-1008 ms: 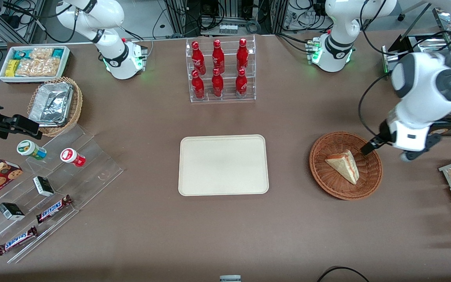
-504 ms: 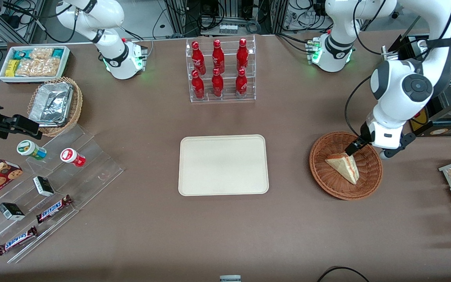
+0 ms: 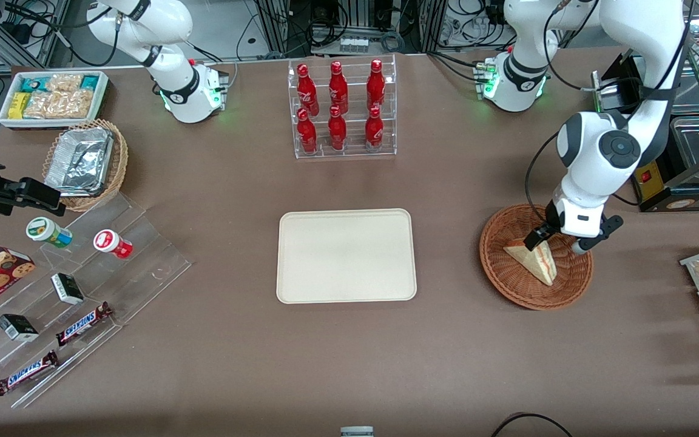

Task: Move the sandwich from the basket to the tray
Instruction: 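Lower the left gripper and close it on the wrapped sandwich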

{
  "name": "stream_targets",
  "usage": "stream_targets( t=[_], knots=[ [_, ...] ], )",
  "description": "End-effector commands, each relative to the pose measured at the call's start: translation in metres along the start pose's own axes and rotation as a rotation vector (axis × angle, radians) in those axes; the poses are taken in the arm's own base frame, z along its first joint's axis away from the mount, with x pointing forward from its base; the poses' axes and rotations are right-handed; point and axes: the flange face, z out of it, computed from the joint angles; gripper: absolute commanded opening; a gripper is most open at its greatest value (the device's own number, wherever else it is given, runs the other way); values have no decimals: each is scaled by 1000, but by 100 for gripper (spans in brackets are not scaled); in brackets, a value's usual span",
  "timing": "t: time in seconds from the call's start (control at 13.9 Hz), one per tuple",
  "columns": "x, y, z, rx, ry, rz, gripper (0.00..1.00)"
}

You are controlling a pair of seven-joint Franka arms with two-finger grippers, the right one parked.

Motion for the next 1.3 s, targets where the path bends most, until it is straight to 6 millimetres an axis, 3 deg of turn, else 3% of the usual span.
stream_targets(
  t=[0.0,0.22,0.43,0.5,0.58,0.94,1.08,1.22],
  knots=[
    [0,2,13,-15,15,-12,100],
    [1,2,19,-17,17,-15,97],
    [4,4,21,-15,17,-11,29],
    [6,6,21,-17,19,-8,12],
    [6,6,21,-16,20,-5,0],
    [9,16,9,-31,36,14,0],
    [6,21,-7,-33,40,25,0],
    [8,24,-35,-14,33,37,0]
  ],
)
